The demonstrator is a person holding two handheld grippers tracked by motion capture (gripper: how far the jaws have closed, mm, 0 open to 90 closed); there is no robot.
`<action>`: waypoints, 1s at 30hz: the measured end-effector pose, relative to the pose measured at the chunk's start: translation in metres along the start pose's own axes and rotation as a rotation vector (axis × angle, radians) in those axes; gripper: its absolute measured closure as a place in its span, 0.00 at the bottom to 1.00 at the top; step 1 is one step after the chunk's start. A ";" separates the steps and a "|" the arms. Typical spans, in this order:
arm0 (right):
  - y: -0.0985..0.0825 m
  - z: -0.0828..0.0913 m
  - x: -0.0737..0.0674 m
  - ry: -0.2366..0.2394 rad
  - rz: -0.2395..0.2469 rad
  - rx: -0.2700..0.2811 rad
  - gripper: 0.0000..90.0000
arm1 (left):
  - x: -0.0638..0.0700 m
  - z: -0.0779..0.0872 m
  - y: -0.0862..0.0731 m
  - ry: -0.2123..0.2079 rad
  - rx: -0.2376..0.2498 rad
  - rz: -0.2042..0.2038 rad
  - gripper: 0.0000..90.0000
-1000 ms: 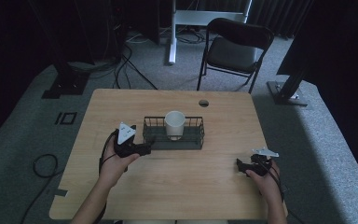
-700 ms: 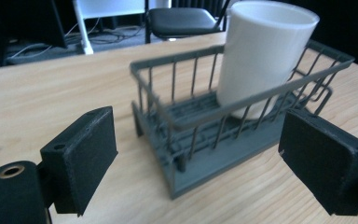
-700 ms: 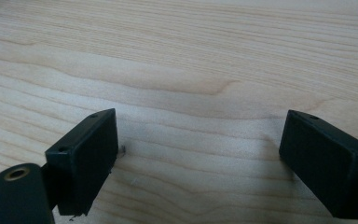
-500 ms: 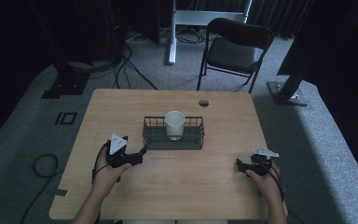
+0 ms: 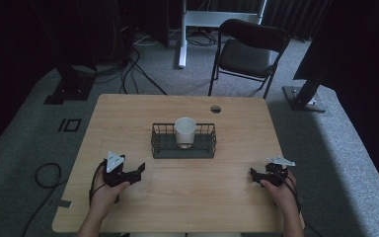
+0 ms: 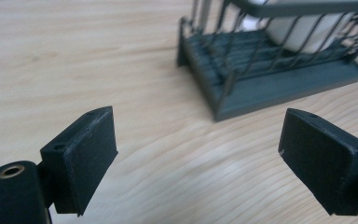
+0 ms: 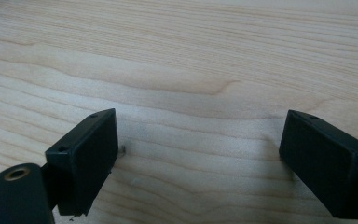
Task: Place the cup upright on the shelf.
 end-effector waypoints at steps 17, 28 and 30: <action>0.000 0.000 0.000 0.000 -0.001 0.000 0.12 | -0.039 0.018 -0.025 0.151 -0.049 0.085 0.13; 0.000 0.000 0.000 0.000 -0.001 0.000 0.12 | -0.061 0.028 -0.036 0.256 -0.093 0.129 0.13; 0.000 0.000 0.000 0.000 0.000 0.000 0.12 | -0.065 0.028 -0.038 0.270 -0.111 0.148 0.13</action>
Point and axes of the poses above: each handheld gripper's, and its own axes: z roughly backward along the jaws, y roughly out of its top, x roughly to its right, the point moved 6 cm from there along -z, roughly forward along the jaws, and after that the axes turned 5 degrees about -y, right-handed, at the moved point
